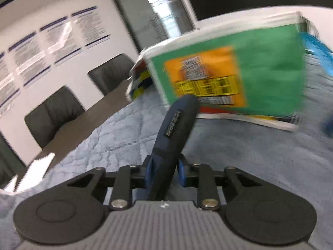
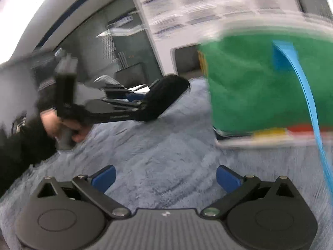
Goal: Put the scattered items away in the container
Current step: 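Lower the left gripper onto the navy zippered case and close on it, then close the right gripper on the navy case while the left gripper holds it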
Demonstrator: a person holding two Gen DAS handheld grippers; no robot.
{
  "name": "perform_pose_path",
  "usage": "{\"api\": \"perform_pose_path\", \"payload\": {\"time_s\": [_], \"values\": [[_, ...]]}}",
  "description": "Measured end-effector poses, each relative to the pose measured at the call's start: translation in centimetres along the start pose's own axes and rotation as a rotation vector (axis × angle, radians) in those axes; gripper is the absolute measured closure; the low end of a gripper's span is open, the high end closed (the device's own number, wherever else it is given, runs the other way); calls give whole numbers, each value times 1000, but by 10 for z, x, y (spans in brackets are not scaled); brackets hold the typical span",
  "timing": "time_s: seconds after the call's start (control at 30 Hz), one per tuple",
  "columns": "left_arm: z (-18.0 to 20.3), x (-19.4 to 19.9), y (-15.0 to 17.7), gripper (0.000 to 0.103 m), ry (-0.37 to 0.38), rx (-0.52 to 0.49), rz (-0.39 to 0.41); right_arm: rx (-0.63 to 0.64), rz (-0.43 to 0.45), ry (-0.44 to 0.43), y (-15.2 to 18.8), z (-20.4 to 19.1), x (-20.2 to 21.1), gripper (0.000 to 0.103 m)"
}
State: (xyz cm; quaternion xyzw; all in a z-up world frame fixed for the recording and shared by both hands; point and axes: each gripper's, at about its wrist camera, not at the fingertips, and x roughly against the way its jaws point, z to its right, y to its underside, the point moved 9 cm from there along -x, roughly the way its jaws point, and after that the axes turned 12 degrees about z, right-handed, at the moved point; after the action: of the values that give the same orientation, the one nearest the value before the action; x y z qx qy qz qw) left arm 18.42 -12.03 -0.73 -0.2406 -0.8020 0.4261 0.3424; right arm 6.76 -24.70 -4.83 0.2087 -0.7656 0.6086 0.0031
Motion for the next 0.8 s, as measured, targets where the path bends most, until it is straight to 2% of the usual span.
{"api": "perform_pose_path", "payload": {"time_s": [0.07, 0.13, 0.2, 0.23, 0.3, 0.4, 0.43, 0.47, 0.53, 0.57, 0.67, 0.73, 0.8], "values": [[19, 38, -3, 82, 77, -21, -17, 178, -10, -43, -5, -13, 5, 0], [46, 75, -1, 83, 183, 3, -51, 351, -20, -109, -5, -29, 10, 0], [71, 102, 7, 83, 298, 59, -88, 538, -56, -265, 4, -52, 16, 2], [79, 112, 9, 82, 323, 57, -94, 627, -70, -349, 8, -61, 18, 5], [94, 132, 10, 82, 355, 25, -99, 736, -78, -420, 11, -72, 17, 15], [109, 151, 3, 83, 423, 17, -82, 802, -136, -511, 12, -85, 4, 42], [116, 155, 2, 83, 455, 16, -84, 820, -163, -543, 14, -89, 0, 67], [122, 156, 3, 81, 475, 0, -92, 837, -203, -586, 16, -91, -1, 75], [127, 153, 7, 76, 447, -38, -103, 898, -242, -617, 23, -94, -3, 79], [127, 153, 10, 69, 445, -26, -101, 899, -256, -624, 24, -92, -3, 80], [122, 157, 26, 37, 449, 49, -99, 815, -259, -625, 24, -76, -3, 80], [120, 158, 39, 36, 433, 75, -87, 780, -272, -604, 24, -63, -6, 78], [115, 155, 48, 40, 420, 152, -82, 751, -268, -570, 25, -59, -4, 71]]}}
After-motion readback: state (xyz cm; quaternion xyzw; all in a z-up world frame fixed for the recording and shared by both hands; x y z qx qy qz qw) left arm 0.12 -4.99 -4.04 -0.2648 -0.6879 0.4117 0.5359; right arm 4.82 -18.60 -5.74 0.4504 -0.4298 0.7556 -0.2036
